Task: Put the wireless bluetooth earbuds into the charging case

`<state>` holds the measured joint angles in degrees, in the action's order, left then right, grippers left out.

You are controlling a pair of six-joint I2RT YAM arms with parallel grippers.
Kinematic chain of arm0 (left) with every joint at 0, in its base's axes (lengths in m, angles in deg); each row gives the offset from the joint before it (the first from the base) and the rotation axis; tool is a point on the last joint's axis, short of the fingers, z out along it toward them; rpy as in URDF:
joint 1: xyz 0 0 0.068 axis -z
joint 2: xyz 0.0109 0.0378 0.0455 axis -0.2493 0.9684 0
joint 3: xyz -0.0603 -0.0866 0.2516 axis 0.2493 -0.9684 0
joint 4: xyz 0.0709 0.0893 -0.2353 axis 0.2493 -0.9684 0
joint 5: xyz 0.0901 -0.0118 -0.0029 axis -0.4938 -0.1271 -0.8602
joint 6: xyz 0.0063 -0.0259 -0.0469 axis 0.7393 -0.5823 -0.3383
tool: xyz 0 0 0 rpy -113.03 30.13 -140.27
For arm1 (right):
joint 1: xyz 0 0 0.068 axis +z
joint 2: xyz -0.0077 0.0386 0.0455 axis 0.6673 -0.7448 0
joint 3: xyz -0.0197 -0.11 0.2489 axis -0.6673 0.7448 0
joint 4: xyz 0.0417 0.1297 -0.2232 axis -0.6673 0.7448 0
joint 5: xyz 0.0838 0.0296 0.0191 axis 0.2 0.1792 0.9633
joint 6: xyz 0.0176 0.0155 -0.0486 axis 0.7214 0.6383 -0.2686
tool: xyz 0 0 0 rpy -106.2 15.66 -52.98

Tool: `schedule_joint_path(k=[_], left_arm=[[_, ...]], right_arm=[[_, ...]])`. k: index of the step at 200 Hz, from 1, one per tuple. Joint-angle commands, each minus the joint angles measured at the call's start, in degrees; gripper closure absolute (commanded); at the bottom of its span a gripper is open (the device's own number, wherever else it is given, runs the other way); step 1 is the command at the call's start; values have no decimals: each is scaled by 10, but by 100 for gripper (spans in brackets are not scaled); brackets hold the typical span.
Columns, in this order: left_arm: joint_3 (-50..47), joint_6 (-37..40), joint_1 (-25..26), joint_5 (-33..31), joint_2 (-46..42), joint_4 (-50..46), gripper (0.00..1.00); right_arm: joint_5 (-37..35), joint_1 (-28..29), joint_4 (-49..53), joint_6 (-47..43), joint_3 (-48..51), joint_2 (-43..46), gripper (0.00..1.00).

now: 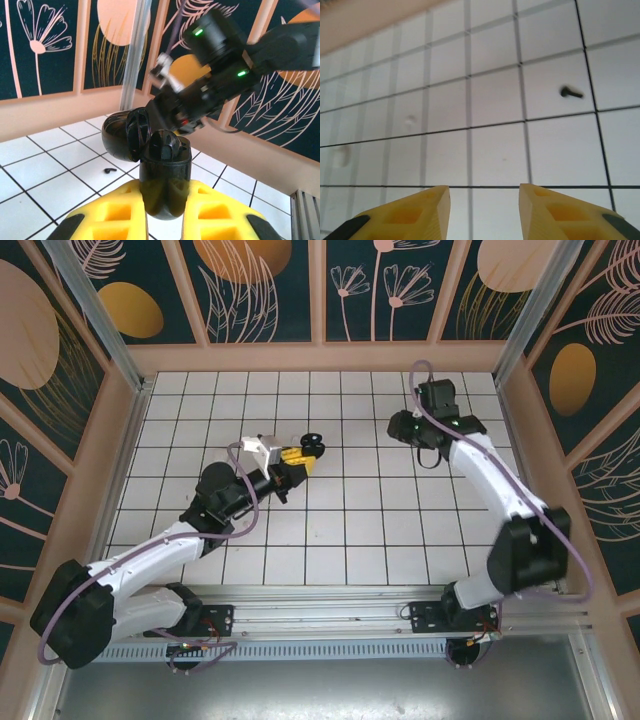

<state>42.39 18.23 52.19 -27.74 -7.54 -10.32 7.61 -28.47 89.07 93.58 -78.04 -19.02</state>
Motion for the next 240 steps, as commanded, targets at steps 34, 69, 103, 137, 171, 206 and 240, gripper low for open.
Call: schedule_joint_path(k=[34, 69, 103, 137, 171, 206, 240], left_arm=[[1, 28, -4, -6, -4, -23, 100], [11, 36, -4, -4, 14, -26, 100], [21, 33, -4, -2, 34, -20, 100], [21, 27, -4, 1, 46, -7, 100], [19, 29, -3, -2, 50, -8, 100], [26, 35, -4, -2, 53, -14, 100], [28, 33, -4, 5, 59, -10, 100]], right_arm=[[68, -87, -25, -40, -124, -184, 65], [98, -129, -32, -22, -177, -268, 67], [99, -139, -27, -18, -225, -327, 66], [97, -141, -11, -23, -262, -372, 67], [113, -140, -12, -30, -261, -386, 69], [146, -134, -23, -26, -232, -385, 84], [170, -123, -39, -24, -185, -368, 91]])
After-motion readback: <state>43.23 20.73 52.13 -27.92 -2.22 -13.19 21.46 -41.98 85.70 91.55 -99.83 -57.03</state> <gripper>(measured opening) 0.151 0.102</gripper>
